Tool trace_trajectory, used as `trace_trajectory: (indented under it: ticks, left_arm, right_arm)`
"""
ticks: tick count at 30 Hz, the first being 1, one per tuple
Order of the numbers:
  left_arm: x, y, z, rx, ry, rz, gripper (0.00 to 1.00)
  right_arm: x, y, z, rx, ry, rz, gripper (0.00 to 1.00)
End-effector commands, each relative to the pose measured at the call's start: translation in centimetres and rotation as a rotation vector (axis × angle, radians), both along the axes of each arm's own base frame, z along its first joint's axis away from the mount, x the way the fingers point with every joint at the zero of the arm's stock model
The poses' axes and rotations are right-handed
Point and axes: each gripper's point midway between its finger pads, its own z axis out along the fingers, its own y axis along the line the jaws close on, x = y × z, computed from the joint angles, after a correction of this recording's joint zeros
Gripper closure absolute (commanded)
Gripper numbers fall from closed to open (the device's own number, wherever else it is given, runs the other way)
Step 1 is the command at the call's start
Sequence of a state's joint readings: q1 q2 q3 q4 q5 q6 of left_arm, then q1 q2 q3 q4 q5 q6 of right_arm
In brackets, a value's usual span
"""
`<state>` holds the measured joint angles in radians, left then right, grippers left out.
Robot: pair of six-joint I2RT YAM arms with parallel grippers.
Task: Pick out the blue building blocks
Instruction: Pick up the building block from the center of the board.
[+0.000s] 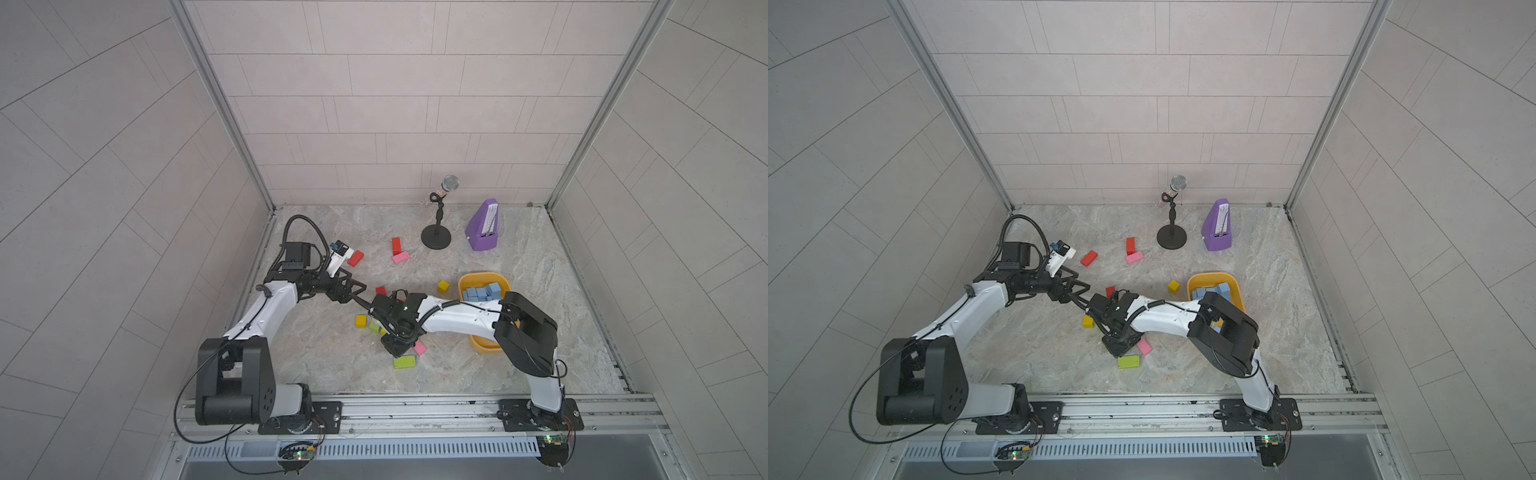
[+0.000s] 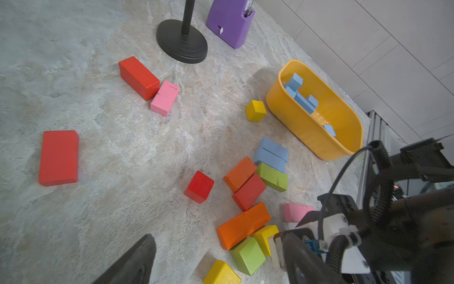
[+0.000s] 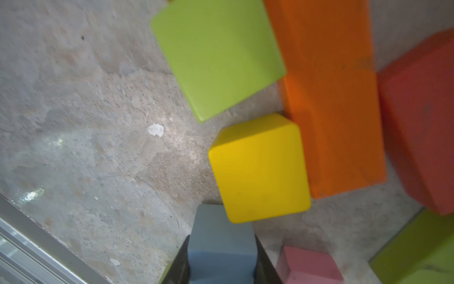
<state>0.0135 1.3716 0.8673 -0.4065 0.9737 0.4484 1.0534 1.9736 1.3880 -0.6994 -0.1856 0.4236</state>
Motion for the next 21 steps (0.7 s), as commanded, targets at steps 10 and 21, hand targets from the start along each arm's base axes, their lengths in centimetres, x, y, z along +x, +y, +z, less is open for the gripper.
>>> trace_trajectory:
  ticks: [10,21]
  left_arm:
    - [-3.8,-2.6,2.7,-0.096,-0.118,-0.213,0.14]
    - [-6.5,-6.9,0.4,0.037,-0.130,-0.394,0.14]
  right_arm:
    - [3.9,-6.4,7.4,0.105,-0.141,-0.164,0.81]
    - [7.8,-22.4,10.5,0.124,-0.237,-0.579,0.84]
